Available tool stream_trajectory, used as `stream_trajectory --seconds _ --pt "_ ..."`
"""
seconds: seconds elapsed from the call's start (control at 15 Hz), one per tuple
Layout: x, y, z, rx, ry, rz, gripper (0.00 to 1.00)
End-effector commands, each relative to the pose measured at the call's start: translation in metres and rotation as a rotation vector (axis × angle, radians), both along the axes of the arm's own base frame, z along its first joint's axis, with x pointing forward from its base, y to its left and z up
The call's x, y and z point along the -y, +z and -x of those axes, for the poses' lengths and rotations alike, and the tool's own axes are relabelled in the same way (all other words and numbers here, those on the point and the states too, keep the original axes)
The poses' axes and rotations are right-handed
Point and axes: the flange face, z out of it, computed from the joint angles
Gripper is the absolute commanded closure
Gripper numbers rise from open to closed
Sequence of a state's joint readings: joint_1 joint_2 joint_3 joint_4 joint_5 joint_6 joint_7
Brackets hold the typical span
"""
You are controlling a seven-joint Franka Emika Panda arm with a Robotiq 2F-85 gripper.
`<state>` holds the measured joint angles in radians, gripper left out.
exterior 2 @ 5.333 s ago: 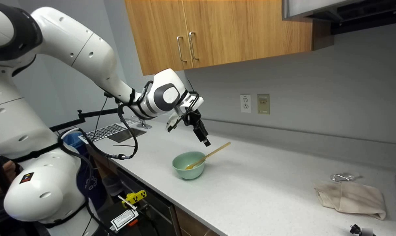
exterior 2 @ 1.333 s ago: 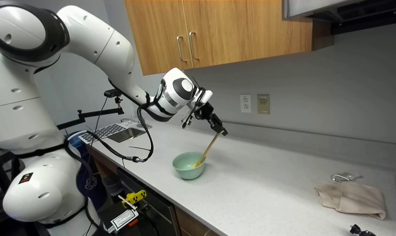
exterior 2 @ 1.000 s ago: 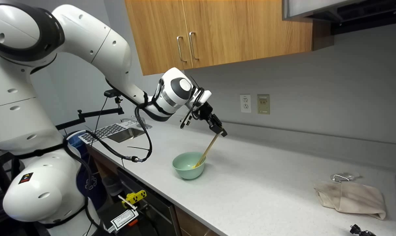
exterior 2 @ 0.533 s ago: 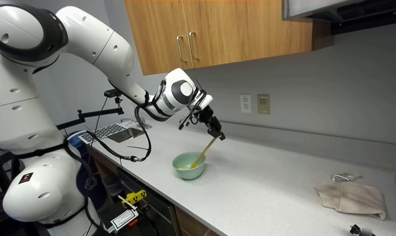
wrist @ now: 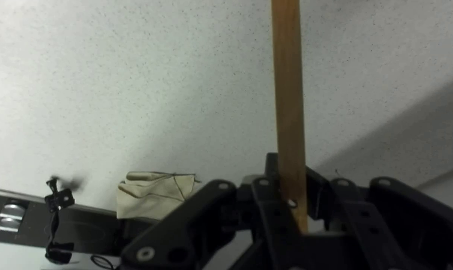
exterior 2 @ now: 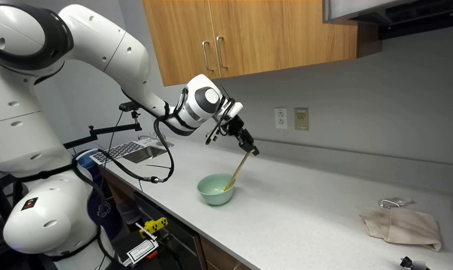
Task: Stir the bowl
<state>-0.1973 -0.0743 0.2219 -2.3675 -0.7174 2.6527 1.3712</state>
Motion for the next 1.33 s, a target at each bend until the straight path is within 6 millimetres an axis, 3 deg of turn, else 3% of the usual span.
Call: stream_trajectory --seconds 0.0,0.33,1.0,1.27 --pt "-0.01 0.03 0.004 -0.003 0.08 0.114 0.98" --pt "-0.025 0.043 0.004 0.02 0.137 0.134 0.98" --pt "-0.024 -0.021 -0.01 -0.047 0.129 0.053 0.98" --pt "-0.024 -0.036 -0.016 -0.061 0.114 -0.008 0.98"
